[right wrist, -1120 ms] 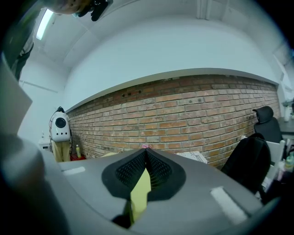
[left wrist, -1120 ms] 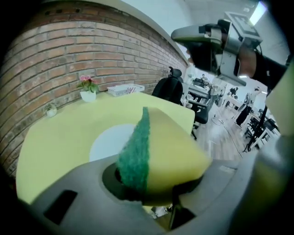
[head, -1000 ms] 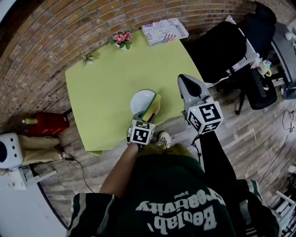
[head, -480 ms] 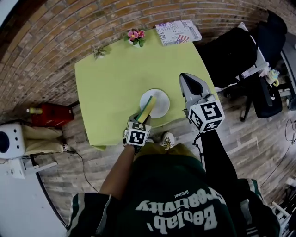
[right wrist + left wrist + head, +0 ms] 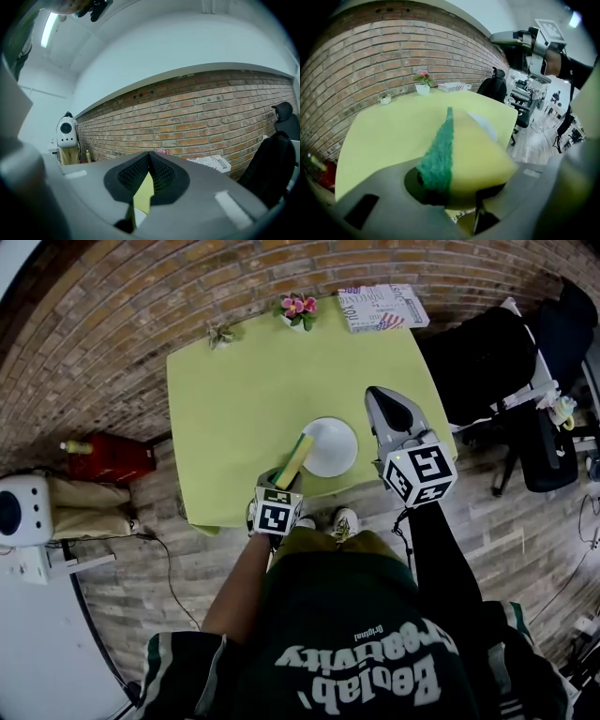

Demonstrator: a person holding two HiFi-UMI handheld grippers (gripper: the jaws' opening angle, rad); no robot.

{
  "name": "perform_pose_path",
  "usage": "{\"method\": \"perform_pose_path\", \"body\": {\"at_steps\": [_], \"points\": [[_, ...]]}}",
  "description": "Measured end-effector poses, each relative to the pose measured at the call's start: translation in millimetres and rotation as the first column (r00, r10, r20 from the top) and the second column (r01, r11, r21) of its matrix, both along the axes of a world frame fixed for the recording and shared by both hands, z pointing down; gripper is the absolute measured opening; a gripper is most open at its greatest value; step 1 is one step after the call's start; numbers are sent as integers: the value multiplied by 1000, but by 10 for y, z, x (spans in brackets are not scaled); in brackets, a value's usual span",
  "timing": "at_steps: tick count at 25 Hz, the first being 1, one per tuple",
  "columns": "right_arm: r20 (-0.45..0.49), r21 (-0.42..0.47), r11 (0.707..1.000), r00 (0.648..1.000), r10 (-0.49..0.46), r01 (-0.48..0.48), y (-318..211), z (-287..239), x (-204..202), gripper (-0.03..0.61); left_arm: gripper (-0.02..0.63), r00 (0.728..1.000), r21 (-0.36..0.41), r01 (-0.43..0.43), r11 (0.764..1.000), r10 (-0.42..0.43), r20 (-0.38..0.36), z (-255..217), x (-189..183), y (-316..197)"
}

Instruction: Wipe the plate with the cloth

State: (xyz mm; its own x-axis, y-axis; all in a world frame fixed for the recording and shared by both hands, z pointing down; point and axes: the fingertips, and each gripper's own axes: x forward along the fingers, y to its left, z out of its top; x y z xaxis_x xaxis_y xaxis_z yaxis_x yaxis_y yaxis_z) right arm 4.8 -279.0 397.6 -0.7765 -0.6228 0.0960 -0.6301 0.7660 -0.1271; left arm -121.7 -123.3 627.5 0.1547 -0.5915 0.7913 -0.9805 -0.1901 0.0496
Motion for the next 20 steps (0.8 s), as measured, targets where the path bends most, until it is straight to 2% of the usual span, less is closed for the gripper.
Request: {"method": "perform_pose_path", "body": {"at_steps": [3, 6, 10, 12, 15, 20], "points": [[-5, 1, 1000, 1000, 13, -13, 11, 2, 62, 14, 130, 1000, 15, -25, 1000, 25, -4, -62, 101, -88], [-14, 1, 1000, 999, 30, -30, 23, 7, 147, 14, 130, 996, 36, -91, 995, 91, -21, -150, 356, -200], [-22, -1, 998, 998, 60, -60, 22, 13, 326, 14, 130, 979, 75, -193, 978, 198, -56, -133, 800, -320], [-22, -2, 997, 997, 76, -76, 20, 13, 424, 14, 130, 969, 66, -234, 970, 239, -69, -88, 985, -315], [-25, -5, 995, 995, 97, -97, 29, 24, 553, 14, 129, 968, 30, -239, 970, 241, -74, 11, 1090, -257], [-25, -7, 993, 993, 116, -116, 50, 30, 687, 14, 129, 971, 32, -229, 973, 231, -64, 20, 1091, -273]]}}
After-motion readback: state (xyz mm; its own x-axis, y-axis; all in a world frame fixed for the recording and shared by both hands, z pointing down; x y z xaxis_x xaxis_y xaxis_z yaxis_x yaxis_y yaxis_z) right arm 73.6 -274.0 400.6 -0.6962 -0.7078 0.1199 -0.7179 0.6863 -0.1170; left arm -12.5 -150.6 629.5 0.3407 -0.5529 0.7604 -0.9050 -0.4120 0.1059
